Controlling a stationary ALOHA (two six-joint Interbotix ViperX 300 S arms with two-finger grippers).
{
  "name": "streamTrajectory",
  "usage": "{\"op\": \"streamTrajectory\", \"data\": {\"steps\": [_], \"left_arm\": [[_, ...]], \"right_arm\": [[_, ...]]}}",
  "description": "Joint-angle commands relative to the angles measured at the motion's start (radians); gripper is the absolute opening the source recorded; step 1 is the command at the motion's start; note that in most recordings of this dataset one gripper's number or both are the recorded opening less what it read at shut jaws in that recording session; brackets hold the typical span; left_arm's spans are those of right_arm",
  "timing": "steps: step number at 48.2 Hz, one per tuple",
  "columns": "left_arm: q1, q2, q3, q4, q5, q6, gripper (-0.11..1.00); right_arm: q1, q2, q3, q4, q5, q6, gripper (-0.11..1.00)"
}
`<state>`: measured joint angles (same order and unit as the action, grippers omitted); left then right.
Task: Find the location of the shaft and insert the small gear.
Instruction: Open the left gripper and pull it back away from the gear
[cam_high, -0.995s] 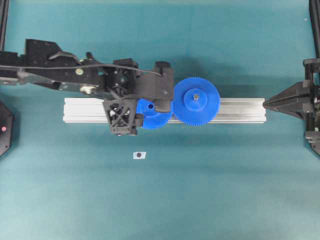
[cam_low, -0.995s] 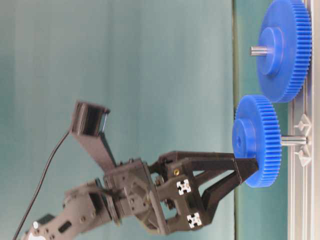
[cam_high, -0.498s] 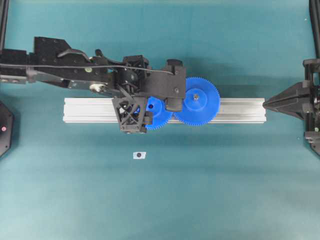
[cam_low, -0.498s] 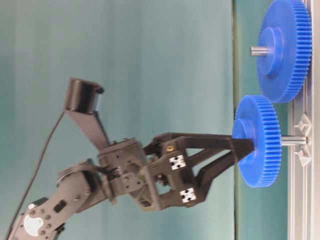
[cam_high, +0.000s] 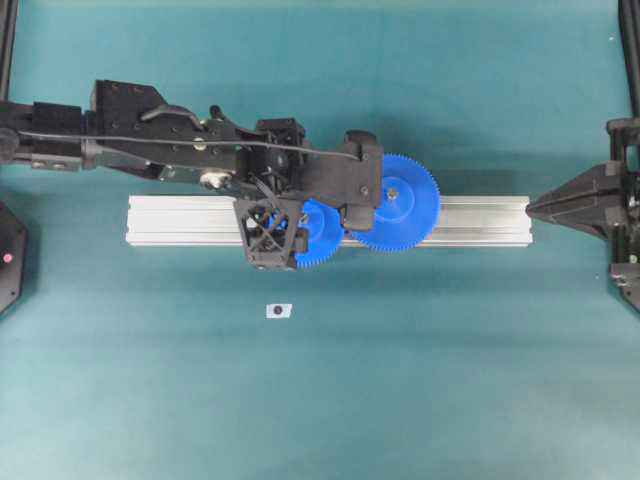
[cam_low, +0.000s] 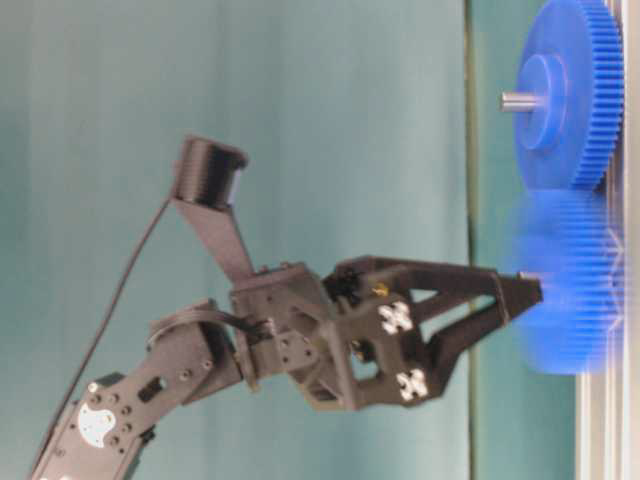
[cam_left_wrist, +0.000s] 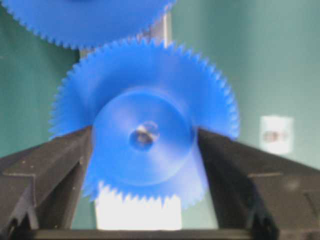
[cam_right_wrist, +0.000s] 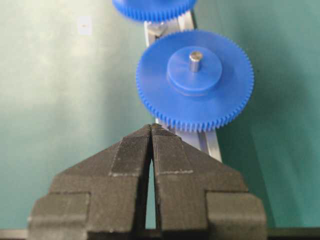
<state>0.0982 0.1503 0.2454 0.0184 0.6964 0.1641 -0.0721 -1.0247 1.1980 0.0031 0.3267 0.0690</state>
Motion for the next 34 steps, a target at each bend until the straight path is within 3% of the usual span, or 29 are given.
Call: {"op": "streamTrajectory", "data": {"steps": [1,16,34], "left_arm": [[0.011,-0.017,-0.034,0.003,0.015,0.015,0.79],[0.011,-0.066,-0.054,0.003,0.026,0.017,0.79],[0.000,-0.239,0.046,0.003,-0.023,-0.078,0.79]], "right_arm": [[-0.002,0.005,-0.009,0.002,-0.008,0.006,0.05],[-0.002,0.002,-0.006,0.000,-0.011,0.006,0.05],[-0.002,0.000,-0.006,0.000,-0.011,0.006,0.05]]}}
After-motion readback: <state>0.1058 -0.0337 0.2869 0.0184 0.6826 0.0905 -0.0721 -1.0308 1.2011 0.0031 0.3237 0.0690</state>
